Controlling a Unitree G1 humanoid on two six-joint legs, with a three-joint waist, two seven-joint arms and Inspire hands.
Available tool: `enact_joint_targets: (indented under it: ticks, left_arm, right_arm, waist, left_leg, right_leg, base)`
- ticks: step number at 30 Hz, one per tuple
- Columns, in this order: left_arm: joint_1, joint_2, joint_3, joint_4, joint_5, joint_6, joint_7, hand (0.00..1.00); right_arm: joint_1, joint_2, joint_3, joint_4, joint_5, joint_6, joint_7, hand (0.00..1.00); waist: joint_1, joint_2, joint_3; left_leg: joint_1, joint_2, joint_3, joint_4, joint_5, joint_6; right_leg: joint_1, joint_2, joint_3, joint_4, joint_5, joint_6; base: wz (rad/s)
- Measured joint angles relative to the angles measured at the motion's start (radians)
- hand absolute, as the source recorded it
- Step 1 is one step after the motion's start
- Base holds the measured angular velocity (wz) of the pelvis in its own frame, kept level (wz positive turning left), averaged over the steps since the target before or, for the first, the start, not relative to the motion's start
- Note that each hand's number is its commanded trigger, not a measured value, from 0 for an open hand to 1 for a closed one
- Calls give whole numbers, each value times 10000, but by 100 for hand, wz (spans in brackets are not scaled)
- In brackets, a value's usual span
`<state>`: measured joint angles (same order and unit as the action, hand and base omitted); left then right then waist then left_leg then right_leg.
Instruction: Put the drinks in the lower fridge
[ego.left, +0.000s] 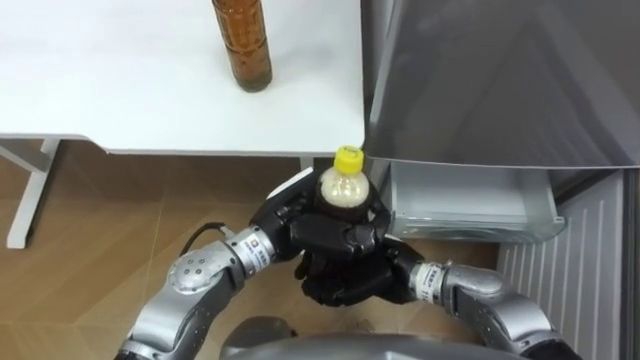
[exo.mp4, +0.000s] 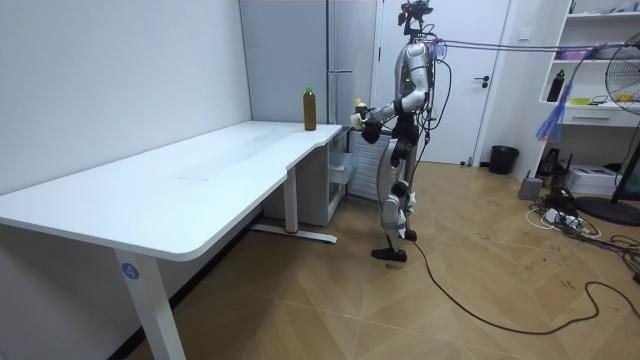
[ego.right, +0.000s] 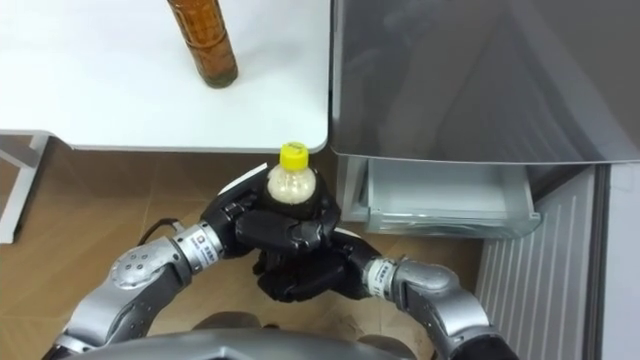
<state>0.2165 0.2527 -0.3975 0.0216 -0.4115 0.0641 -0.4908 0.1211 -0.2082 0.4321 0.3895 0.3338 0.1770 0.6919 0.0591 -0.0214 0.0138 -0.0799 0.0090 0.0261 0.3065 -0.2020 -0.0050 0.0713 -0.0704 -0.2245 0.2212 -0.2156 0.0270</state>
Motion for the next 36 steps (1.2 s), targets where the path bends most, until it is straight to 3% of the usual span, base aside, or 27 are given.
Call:
enact_joint_targets:
  ticks: [11, 18, 31, 36]
  left_arm:
    - [-73, -135, -16, -338, -84, -4, 485, 0]
    - [-114, -345, 27, -482, -86, -121, 701, 0]
    - [-254, -408, 28, -494, -87, -273, 688, 0]
    - [-308, -430, 209, -1158, -87, -271, 720, 0]
  right_arm:
    - [123, 71, 273, -14, 1157, -9, 205, 100]
    - [124, 99, 314, -14, 1483, -9, 383, 100]
    - [99, 126, 256, -14, 1539, -9, 714, 100]
    - [19, 170, 267, -23, 1946, -30, 1066, 100]
  waist:
    - [-12, 121, -47]
    - [-2, 188, -30]
    - [8, 175, 35]
    - [8, 129, 64]
  left_leg:
    - [-36, -8, -17, 4, -1, 0]
    - [9, -9, -7, -30, 0, 1]
    - [-14, -6, 1, 9, 0, 1]
    - [-19, 6, 26, 33, -1, 1]
  right_leg:
    - [-25, 2, -8, -2, 1, 2]
    - [3, 1, 4, -4, 1, 2]
    - [-3, 2, 18, -1, 1, 2]
    - [-6, 8, 21, -2, 1, 2]
  base:
    - [0]
    - [0]
    - [0]
    - [0]
